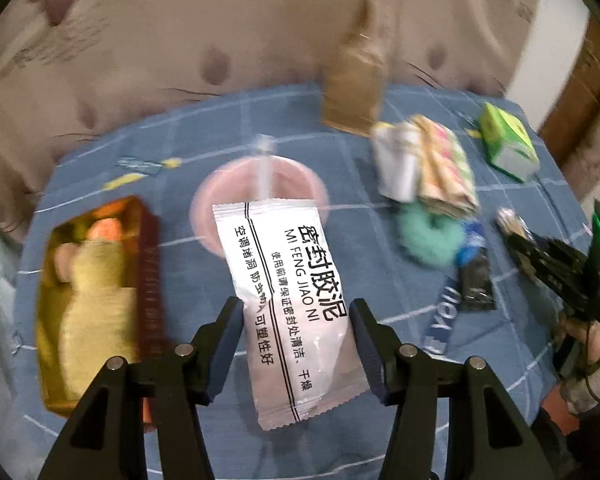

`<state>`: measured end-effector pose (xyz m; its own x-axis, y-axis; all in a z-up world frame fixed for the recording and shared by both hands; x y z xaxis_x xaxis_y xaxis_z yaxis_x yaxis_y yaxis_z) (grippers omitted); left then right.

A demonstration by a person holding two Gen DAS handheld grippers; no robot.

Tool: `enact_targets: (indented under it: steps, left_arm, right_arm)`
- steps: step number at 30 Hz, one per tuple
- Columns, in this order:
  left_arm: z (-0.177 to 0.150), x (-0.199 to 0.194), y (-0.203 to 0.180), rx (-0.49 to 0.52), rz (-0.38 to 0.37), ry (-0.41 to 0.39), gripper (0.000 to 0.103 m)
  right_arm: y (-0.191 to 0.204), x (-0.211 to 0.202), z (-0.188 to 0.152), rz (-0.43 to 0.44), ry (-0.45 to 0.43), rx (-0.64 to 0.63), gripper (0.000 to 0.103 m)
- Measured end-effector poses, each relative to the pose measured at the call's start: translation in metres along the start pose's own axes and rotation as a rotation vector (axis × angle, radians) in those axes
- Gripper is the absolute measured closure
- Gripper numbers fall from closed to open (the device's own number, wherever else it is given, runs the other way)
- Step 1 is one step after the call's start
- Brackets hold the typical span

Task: Organize soft objects
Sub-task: 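Grasp the white sealant packet with the left gripper while right lifts the swab bag, then place the packet in the tin beside the duck with left while right holds swabs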

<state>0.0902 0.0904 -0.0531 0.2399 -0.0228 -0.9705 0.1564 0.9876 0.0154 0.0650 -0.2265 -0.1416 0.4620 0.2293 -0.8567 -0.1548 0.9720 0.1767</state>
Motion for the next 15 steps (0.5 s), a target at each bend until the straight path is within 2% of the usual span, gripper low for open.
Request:
enact_targets:
  steps: [9,15]
  left_arm:
    - [-0.010,-0.031,0.118,-0.162,0.116,-0.057,0.047]
    - [-0.020,-0.019,0.190,-0.247,0.181,-0.014,0.047]
  right_arm:
    - [0.001,0.000,0.000,-0.031,0.003,-0.014,0.078]
    - [0.004,0.001,0.000,-0.063,0.007,-0.031,0.077]
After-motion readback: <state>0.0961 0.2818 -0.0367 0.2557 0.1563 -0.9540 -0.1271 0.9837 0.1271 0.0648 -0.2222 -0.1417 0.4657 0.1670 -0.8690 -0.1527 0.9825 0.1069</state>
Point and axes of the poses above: each gripper's, at about its wrist camera, not at the fingertips, and x roughly the way its jaws point, y to its left, z to its top, the point moved 6 cm from there along x, roughly the way its jaws point, and after that the axes turned 13 degrees about y, right-handed, at the moved point
